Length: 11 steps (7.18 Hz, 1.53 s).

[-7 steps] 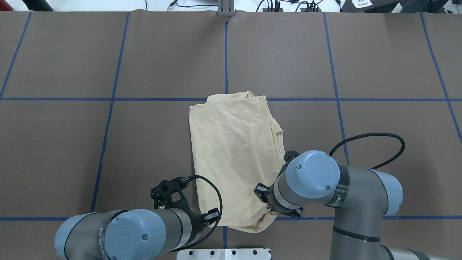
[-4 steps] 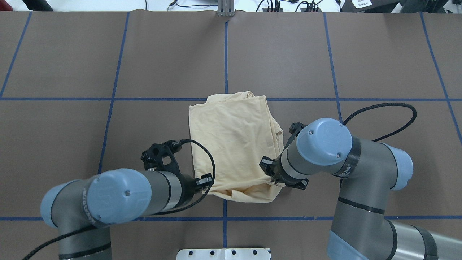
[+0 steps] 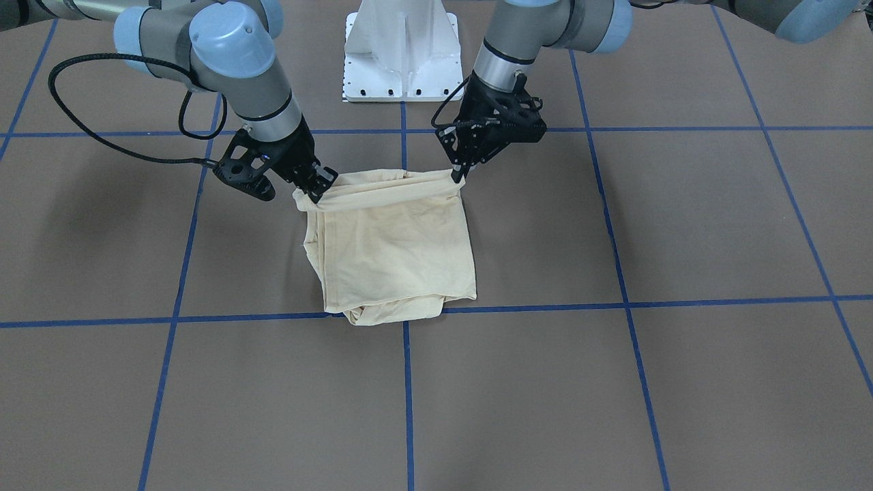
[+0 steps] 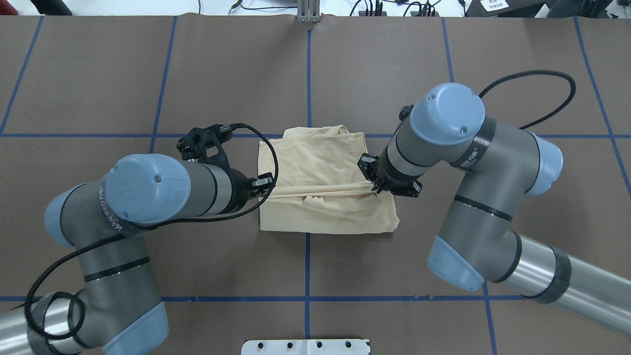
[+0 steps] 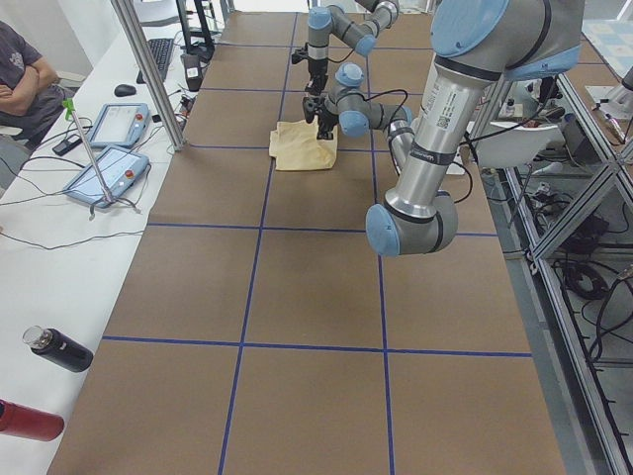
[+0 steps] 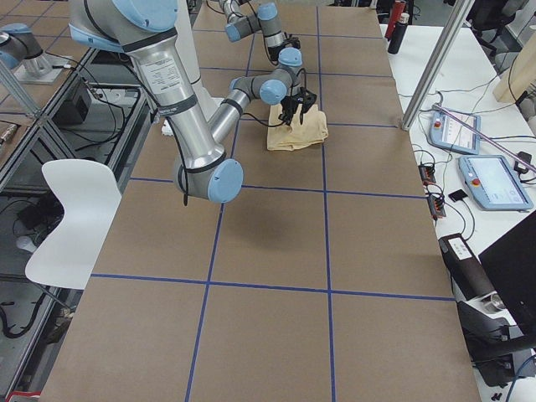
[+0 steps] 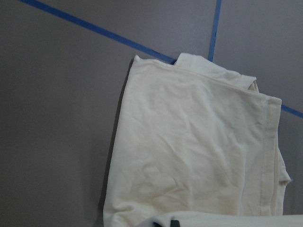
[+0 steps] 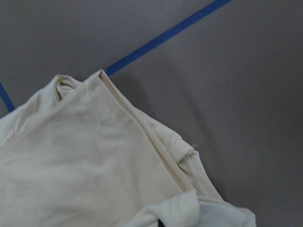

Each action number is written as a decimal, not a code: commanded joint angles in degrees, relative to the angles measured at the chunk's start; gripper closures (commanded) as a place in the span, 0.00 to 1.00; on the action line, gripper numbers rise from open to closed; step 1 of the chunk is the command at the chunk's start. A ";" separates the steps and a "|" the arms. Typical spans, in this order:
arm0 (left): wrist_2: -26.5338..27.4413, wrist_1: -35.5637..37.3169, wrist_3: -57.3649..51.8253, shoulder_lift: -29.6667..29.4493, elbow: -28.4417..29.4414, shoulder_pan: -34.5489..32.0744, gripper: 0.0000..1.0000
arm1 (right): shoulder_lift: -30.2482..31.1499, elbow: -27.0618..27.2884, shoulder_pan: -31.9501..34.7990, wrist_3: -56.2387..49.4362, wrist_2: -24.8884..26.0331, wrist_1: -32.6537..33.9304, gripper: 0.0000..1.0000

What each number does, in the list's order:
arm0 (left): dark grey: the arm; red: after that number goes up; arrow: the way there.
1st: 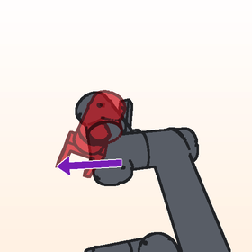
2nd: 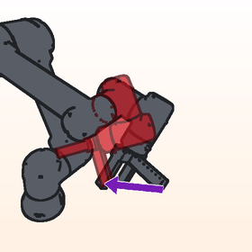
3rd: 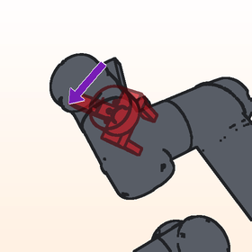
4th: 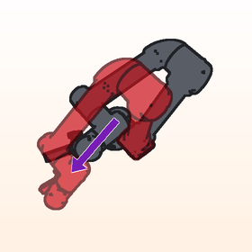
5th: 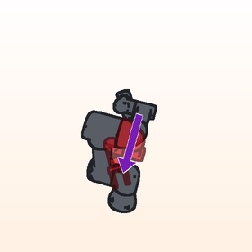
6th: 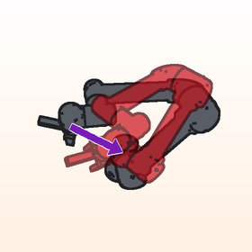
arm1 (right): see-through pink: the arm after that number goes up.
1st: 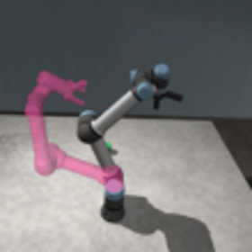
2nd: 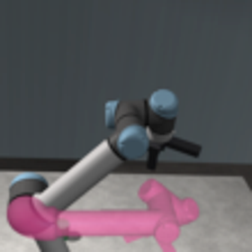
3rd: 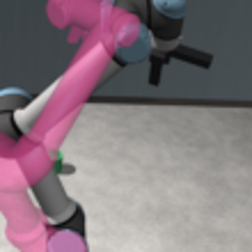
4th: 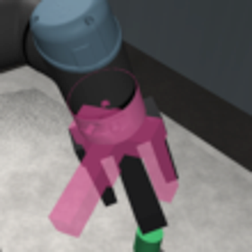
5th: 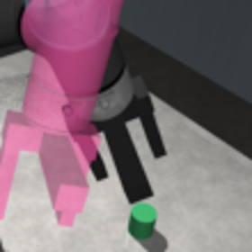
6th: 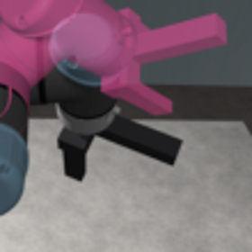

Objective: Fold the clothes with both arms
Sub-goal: 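Lift the near edge with both grippers and fold it toward the far edge, then lay the folded edge down at the far edge and open both grippers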

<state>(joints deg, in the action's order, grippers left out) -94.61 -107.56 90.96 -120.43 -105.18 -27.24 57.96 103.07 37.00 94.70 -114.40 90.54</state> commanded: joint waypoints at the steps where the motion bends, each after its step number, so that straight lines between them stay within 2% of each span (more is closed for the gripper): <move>1: -0.04 -9.57 -0.43 -1.65 9.54 -2.81 1.00 | -5.56 -8.37 1.93 -1.27 -0.21 -2.28 1.00; 2: -0.13 -9.60 -0.43 -2.52 9.64 -3.60 1.00 | -9.32 -14.59 1.93 -0.83 -0.12 -6.04 1.00; 3: -0.92 -9.51 -0.52 -3.40 9.65 -4.83 1.00 | -10.49 -17.52 1.84 -1.18 -0.12 -7.47 1.00; 5: -0.92 -9.69 -0.60 -3.50 10.08 -5.89 1.00 | -10.50 -18.87 2.63 -1.53 -0.21 -7.84 1.00; 8: -0.84 -10.21 -0.25 -5.34 14.39 -6.07 1.00 | -10.42 -20.01 3.34 -1.44 -0.21 -7.75 1.00; 11: -0.75 -16.53 -0.25 -5.87 19.56 -6.95 1.00 | -10.59 -21.32 3.43 -1.53 -0.21 -8.01 1.00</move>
<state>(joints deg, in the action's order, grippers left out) -95.37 -121.97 90.72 -126.11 -87.63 -34.04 47.46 82.38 40.40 93.19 -114.61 82.67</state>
